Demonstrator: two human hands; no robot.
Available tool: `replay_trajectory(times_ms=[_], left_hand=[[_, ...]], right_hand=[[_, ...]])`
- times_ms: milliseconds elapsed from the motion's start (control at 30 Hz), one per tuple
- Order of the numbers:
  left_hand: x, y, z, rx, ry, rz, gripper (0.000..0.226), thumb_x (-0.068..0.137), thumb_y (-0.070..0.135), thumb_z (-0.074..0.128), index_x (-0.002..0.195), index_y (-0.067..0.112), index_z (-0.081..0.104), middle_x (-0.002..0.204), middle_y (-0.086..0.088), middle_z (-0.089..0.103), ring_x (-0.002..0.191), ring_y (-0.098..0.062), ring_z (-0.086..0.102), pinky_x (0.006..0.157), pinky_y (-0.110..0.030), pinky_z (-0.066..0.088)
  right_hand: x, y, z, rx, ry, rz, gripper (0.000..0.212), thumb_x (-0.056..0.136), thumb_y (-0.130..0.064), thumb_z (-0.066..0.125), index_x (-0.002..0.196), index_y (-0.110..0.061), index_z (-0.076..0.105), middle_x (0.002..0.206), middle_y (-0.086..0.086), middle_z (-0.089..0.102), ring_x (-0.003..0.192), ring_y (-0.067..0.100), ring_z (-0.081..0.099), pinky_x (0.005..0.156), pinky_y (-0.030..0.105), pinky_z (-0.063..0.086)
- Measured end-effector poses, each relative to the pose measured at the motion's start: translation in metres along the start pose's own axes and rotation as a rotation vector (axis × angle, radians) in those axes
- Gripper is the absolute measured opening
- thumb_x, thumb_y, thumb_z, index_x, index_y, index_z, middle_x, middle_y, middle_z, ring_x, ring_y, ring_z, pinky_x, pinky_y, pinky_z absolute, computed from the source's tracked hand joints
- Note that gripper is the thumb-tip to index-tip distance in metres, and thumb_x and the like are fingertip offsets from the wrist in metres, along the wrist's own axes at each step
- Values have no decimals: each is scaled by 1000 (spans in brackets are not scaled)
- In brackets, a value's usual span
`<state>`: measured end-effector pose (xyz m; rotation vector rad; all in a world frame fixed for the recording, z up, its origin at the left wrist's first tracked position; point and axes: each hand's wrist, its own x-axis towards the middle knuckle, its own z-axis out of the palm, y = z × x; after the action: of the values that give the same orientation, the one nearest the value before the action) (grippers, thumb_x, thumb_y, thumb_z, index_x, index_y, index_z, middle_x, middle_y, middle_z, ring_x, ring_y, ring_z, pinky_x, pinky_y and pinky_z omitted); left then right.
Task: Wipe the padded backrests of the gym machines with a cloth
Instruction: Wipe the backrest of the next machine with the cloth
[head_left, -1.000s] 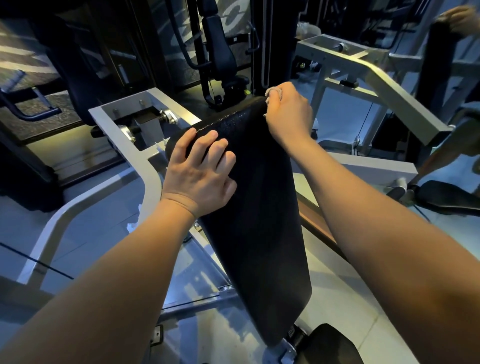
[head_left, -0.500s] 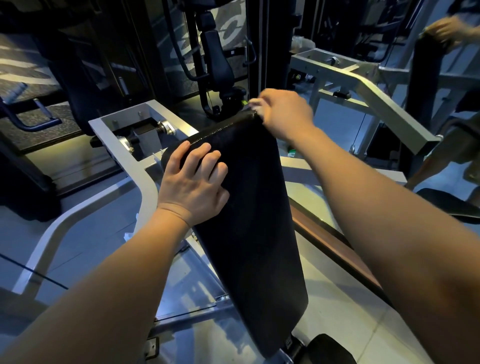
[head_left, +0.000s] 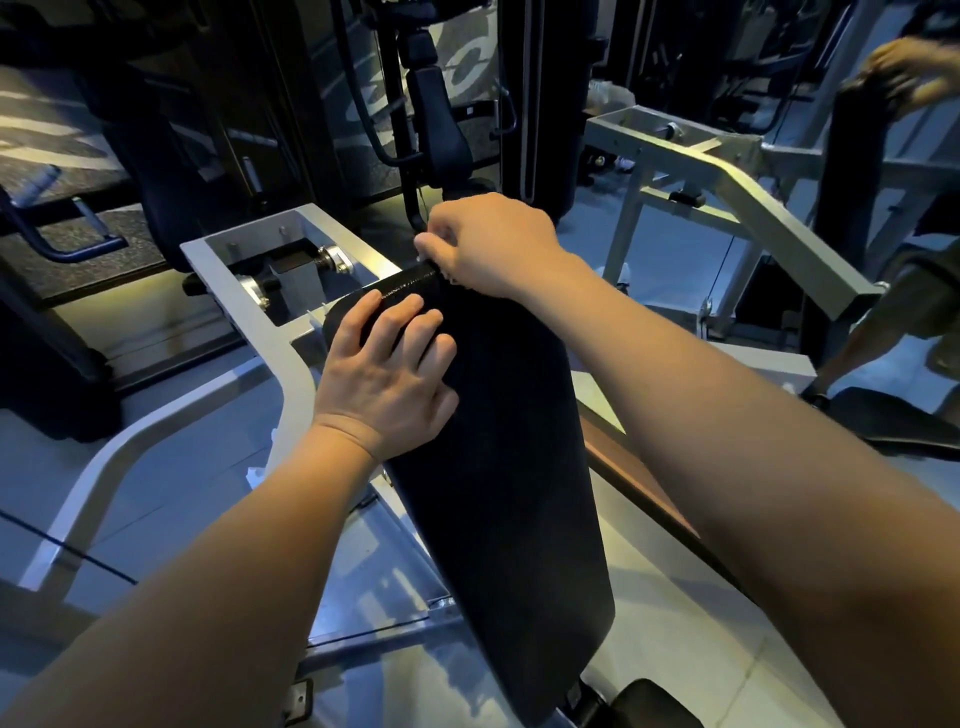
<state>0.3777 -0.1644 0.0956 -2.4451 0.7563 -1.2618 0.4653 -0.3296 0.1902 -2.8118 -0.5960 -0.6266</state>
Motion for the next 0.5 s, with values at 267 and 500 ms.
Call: replay_trajectory(times_ms=[267, 500], left_hand=[[1, 0, -2, 13, -35, 5, 41, 90, 38, 40, 107, 11, 64, 124, -10, 65, 128, -35, 52, 116, -54, 30], [1, 1, 1, 12, 8, 6, 37, 90, 37, 43, 104, 11, 65, 122, -10, 65, 127, -35, 53, 115, -54, 32]], right_hand=[[5, 40, 4, 99, -11, 281, 28, 97, -42, 40, 102, -25, 61, 105, 4, 66, 96, 33, 59, 72, 39, 45], [-26, 98, 48, 418, -50, 668, 33, 101, -26, 41, 71, -15, 49, 75, 8, 54, 80, 29, 51, 68, 33, 37]])
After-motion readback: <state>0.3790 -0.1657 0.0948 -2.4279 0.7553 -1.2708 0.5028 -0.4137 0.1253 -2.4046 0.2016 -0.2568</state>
